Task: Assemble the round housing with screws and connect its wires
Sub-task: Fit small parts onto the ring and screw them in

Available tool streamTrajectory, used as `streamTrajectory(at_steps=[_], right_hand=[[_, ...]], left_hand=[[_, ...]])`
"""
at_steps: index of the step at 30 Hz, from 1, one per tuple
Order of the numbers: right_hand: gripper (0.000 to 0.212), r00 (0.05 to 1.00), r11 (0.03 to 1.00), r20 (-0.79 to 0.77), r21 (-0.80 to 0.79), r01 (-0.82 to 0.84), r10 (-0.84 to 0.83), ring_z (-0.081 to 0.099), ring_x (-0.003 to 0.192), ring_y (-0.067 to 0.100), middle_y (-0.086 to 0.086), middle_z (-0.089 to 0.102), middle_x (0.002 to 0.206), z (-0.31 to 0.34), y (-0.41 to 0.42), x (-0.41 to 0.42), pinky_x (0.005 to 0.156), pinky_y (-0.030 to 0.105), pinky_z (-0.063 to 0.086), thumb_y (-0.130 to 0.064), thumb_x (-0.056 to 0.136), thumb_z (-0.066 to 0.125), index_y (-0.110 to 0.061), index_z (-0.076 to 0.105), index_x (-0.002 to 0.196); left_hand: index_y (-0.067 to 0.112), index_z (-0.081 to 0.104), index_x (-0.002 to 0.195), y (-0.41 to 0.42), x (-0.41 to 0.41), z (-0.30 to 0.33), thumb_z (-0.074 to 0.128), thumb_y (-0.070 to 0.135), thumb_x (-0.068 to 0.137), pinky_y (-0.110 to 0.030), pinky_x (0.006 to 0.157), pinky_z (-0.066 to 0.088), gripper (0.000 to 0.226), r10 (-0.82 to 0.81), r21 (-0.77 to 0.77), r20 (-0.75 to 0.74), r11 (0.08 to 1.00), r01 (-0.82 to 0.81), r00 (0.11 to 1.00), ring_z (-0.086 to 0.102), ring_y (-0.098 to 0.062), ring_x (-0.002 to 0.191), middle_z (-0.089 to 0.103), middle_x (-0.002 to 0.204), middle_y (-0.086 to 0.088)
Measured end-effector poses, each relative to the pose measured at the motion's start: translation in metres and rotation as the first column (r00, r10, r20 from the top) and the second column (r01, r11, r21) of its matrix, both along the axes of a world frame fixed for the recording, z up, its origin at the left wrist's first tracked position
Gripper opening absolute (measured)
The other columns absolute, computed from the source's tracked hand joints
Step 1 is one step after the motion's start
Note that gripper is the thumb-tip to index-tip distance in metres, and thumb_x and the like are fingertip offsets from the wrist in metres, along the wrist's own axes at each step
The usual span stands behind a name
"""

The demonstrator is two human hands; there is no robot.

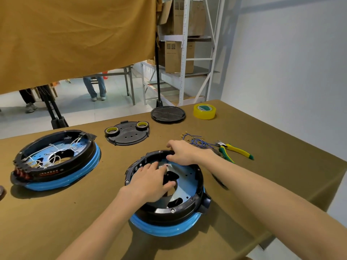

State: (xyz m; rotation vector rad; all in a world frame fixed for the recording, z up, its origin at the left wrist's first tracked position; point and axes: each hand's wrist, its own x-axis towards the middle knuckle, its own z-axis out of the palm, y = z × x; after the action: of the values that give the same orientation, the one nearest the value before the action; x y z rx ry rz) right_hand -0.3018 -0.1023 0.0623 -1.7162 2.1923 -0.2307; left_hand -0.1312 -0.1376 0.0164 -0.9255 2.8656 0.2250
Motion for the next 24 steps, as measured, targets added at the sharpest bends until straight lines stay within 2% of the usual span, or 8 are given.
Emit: streamTrajectory(at_steps=[3, 5, 12, 16, 18, 20, 22, 24], right_hand=[[0.016, 0.998, 0.997, -0.067, -0.079, -0.011, 0.005, 0.064, 0.101, 0.037, 0.018, 0.068, 0.111, -0.015, -0.008, 0.009, 0.083, 0.045, 0.055, -0.01, 0.099, 0.056, -0.006, 0.065, 0.111], [0.014, 0.992, 0.992, -0.123, -0.13, 0.0, -0.017, 0.064, 0.095, 0.039, 0.019, 0.068, 0.104, -0.018, -0.004, 0.009, 0.08, 0.047, 0.055, -0.005, 0.097, 0.054, -0.005, 0.067, 0.103], [0.014, 0.976, 0.977, -0.209, -0.212, 0.019, -0.065, 0.062, 0.095, 0.042, 0.02, 0.066, 0.105, -0.031, 0.013, 0.005, 0.069, 0.038, 0.044, -0.002, 0.096, 0.054, -0.007, 0.064, 0.105], [0.015, 0.969, 0.969, -0.229, -0.244, 0.034, -0.092, 0.064, 0.095, 0.041, 0.018, 0.067, 0.105, -0.033, 0.013, 0.006, 0.066, 0.037, 0.041, -0.004, 0.096, 0.054, -0.01, 0.062, 0.107], [0.018, 0.959, 0.972, -0.256, -0.228, 0.063, -0.122, 0.063, 0.097, 0.041, 0.018, 0.065, 0.106, -0.033, 0.016, 0.005, 0.068, 0.039, 0.042, -0.006, 0.095, 0.056, -0.011, 0.059, 0.112], [0.025, 0.929, 0.974, -0.321, -0.187, 0.127, -0.183, 0.065, 0.099, 0.04, 0.017, 0.064, 0.106, -0.031, 0.023, 0.001, 0.069, 0.041, 0.046, -0.005, 0.093, 0.058, -0.01, 0.052, 0.117], [0.031, 0.88, 0.97, -0.409, -0.099, 0.22, -0.241, 0.066, 0.1, 0.037, 0.015, 0.065, 0.109, -0.026, 0.034, -0.009, 0.068, 0.04, 0.046, -0.005, 0.093, 0.058, -0.007, 0.046, 0.121], [0.036, 0.87, 0.96, -0.434, 0.042, 0.277, -0.232, 0.063, 0.093, 0.031, 0.01, 0.061, 0.107, -0.017, 0.04, -0.02, 0.066, 0.038, 0.041, -0.011, 0.094, 0.056, -0.005, 0.042, 0.127]], left_hand=[[0.025, 0.021, 0.161, 0.001, 0.006, 0.001, 0.04, 0.065, 0.102, -0.046, 0.12, 0.031, 0.074, -0.007, 0.05, 0.043, 0.999, 0.005, 0.999, 0.022, -0.027, 0.154, 0.024, 0.167, -0.006], [0.026, 0.021, 0.161, 0.002, 0.007, 0.003, 0.041, 0.065, 0.101, -0.048, 0.118, 0.036, 0.075, -0.027, 0.047, 0.051, 0.999, 0.024, 0.998, 0.023, -0.026, 0.153, 0.025, 0.165, -0.004], [0.031, 0.017, 0.163, 0.008, 0.005, -0.001, 0.039, 0.065, 0.102, -0.048, 0.119, 0.034, 0.073, -0.055, 0.047, 0.025, 0.997, 0.054, 0.998, 0.017, -0.023, 0.157, 0.015, 0.171, 0.0], [0.031, 0.019, 0.162, 0.009, 0.007, 0.001, 0.044, 0.041, 0.107, -0.049, 0.12, 0.036, 0.062, -0.07, 0.031, 0.031, 0.997, 0.069, 0.997, 0.016, -0.024, 0.158, 0.017, 0.171, -0.001], [0.028, 0.044, 0.151, 0.009, 0.01, 0.005, 0.044, 0.03, 0.106, -0.046, 0.11, 0.046, 0.045, -0.068, 0.044, -0.116, 0.996, 0.074, 0.991, 0.038, -0.024, 0.147, 0.044, 0.157, 0.0], [0.031, 0.063, 0.135, 0.007, 0.019, 0.004, 0.046, 0.03, 0.106, -0.033, 0.101, 0.05, 0.034, -0.001, 0.04, -0.39, 0.999, 0.018, 0.921, 0.054, -0.011, 0.129, 0.063, 0.135, 0.013], [0.034, 0.064, 0.131, 0.002, 0.033, 0.0, 0.051, 0.036, 0.105, -0.02, 0.096, 0.042, 0.029, 0.092, 0.039, -0.576, 0.996, -0.085, 0.812, 0.05, -0.001, 0.121, 0.06, 0.127, 0.022], [0.034, 0.055, 0.138, -0.005, 0.044, -0.009, 0.059, 0.035, 0.101, -0.019, 0.097, 0.038, 0.037, 0.242, 0.192, -0.619, 0.969, -0.155, 0.747, 0.045, 0.0, 0.12, 0.051, 0.129, 0.021]])
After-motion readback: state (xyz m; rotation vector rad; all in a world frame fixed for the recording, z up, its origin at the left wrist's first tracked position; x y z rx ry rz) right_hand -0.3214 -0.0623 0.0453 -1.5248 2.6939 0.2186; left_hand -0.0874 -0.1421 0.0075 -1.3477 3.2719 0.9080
